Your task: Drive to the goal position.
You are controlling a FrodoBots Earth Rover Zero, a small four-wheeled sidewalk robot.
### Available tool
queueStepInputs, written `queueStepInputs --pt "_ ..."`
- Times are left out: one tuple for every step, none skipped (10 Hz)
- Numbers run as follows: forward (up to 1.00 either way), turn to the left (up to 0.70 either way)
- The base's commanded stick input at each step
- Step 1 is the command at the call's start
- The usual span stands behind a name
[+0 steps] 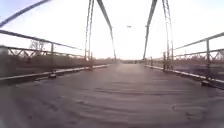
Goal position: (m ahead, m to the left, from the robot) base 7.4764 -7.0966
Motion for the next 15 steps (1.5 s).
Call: queueStepInputs --pt "1.00 -0.37" --pt "1.00 -0.24" --pt "1.00 -0.10" --pt "1.00 -0.02" --pt "1.00 -0.25" --pt "1.00 -0.38" --pt "1.00 -0.36" --pt "1.00 -0.34" --pt "1.00 -0.32" --pt "1.00 -0.30" --pt "1.00 -0.28" --pt "1.00 -0.05" --pt "1.00 -0.03" --pt "1.00 0.00" --pt "1.00 0.01"
